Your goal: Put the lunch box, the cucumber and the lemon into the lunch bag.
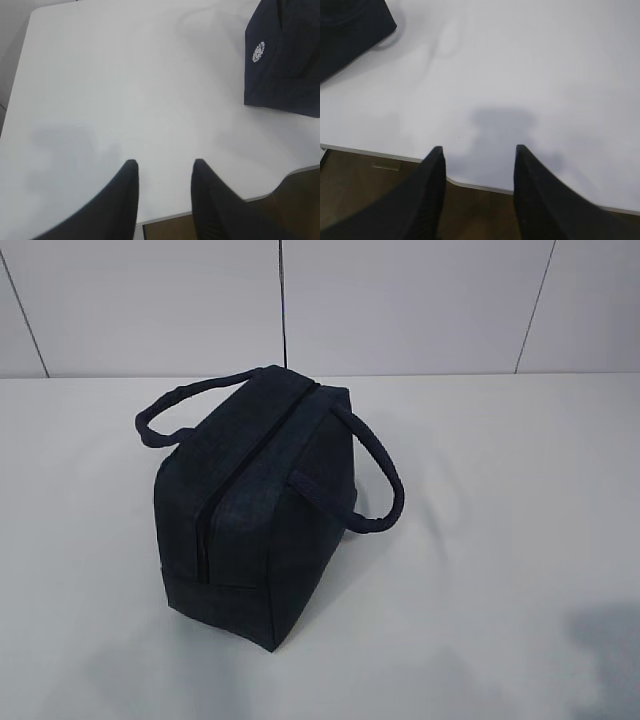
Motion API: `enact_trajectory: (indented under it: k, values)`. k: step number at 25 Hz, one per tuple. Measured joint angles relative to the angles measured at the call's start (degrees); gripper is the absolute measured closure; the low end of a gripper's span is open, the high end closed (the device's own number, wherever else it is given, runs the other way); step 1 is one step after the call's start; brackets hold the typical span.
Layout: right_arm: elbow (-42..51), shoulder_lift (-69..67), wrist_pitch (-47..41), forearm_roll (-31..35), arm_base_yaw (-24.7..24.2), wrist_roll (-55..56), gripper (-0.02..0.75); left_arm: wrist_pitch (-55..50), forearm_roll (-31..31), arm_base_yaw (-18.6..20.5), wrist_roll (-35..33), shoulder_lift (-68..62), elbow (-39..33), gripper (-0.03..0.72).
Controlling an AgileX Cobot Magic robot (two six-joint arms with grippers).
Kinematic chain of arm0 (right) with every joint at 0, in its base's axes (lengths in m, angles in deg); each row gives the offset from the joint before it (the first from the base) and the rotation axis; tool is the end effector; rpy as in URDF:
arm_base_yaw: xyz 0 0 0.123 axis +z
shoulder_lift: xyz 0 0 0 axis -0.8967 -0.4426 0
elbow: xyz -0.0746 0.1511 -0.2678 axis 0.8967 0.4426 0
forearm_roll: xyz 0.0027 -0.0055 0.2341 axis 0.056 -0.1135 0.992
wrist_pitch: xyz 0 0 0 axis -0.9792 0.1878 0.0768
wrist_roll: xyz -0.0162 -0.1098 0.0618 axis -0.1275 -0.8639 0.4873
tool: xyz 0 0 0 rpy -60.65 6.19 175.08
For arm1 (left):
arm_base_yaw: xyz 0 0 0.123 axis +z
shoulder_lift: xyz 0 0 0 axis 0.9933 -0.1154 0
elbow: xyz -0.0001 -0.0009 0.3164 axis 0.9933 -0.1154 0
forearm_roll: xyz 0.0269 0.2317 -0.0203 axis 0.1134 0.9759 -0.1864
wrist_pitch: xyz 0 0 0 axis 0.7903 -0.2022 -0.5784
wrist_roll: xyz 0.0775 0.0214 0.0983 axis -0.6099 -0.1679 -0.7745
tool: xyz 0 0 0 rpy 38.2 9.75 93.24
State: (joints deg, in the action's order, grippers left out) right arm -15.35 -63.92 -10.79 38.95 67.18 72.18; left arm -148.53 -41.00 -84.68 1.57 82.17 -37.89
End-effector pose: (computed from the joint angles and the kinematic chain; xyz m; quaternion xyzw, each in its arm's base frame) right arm -0.0271 0.0016 0.2403 -0.0707 0.8699 0.0044 0.4882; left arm -0.0230 -0.0093 0.2502 0.0636 0.8632 -0.0192 0.5005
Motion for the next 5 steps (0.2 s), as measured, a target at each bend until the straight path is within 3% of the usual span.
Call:
enact_trajectory:
  k: [5]
  values:
    - [0.0,0.0,0.0,0.0,0.0,0.0,0.398,0.0,0.0,0.0,0.0,0.0,0.0,0.449]
